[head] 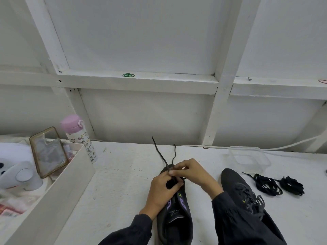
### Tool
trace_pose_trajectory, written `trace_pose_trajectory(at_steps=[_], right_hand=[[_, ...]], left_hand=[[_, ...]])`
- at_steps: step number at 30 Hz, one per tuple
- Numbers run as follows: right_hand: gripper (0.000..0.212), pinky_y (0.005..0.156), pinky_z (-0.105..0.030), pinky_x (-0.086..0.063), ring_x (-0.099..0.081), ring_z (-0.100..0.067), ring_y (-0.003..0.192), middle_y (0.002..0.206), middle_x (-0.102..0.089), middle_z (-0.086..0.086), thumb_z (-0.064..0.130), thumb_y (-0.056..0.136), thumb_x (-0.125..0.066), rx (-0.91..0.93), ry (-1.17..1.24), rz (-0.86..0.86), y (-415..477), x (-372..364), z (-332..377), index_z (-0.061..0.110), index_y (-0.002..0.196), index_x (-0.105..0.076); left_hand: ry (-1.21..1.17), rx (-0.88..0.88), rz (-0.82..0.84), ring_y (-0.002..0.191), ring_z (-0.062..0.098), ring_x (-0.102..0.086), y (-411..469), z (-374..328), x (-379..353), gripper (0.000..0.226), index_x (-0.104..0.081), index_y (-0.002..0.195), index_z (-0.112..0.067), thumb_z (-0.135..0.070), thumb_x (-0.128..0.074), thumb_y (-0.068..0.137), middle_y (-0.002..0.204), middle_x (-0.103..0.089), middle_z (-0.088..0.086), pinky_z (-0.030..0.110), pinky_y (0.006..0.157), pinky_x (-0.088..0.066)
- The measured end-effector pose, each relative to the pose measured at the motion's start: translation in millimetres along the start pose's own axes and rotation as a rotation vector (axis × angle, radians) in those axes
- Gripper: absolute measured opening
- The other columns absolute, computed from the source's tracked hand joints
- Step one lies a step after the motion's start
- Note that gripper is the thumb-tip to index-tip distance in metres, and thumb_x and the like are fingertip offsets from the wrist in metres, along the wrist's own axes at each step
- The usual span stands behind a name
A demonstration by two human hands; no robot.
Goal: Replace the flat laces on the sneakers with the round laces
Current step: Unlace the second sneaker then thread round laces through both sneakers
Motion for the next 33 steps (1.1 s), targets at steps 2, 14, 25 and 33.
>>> trace_pose_trajectory(at_steps=[2,14,25,33], right_hand=[[0.006,0.072,-0.026,-0.054,-0.064,-0.007,0.073,0.092,-0.072,-0.008,0.026,0.075,-0.083,0.059,0.044,-0.049,-1.4,-2.4,9.9,0.026,0.077,-0.077],[0.002,0.058,-0.027,-0.052,-0.059,-0.015,0.053,0.061,-0.065,-0.010,-0.002,0.078,-0.075,0.075,0.074,-0.119,-6.0,3.3,12.7,-0.001,0.080,-0.073],[0.021,0.049,-0.021,-0.046,-0.057,-0.012,0.044,0.052,-0.062,-0.005,-0.008,0.077,-0.074,0.088,0.240,-0.165,-7.5,5.3,35.8,0.006,0.063,-0.067],[0.010,0.052,-0.018,-0.048,-0.058,-0.008,0.046,0.055,-0.062,-0.005,-0.008,0.078,-0.072,0.105,0.222,-0.141,-7.8,6.2,41.1,-0.001,0.073,-0.068]], left_hand=[[-0.018,0.040,0.000,0.088,0.000,-0.067,-0.3,2.6,-0.4,0.010,-0.075,0.089,-0.025,-0.024,-0.077,0.080,0.091,-0.072,-0.016,0.021,0.082,-0.053],[-0.034,0.055,0.023,0.087,0.005,-0.066,0.5,2.6,-1.0,0.024,-0.073,0.093,-0.024,-0.041,-0.071,0.076,0.090,-0.071,-0.015,0.023,0.080,-0.053],[0.012,0.071,0.068,0.103,-0.005,-0.057,2.0,12.1,-4.2,0.037,-0.056,0.108,-0.043,-0.047,-0.072,0.074,0.109,-0.061,-0.021,0.012,0.090,-0.044],[0.009,0.087,0.093,0.115,-0.014,-0.045,5.2,11.9,-8.2,0.064,-0.037,0.120,-0.057,-0.044,-0.079,0.074,0.121,-0.046,-0.031,0.004,0.095,-0.036]])
Point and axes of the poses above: each hand's wrist, its own y-axis towards the middle knuckle, its own x-axis out of the back of the hand, z = x × y, the point moved 7 cm from there along y, towards the middle knuckle
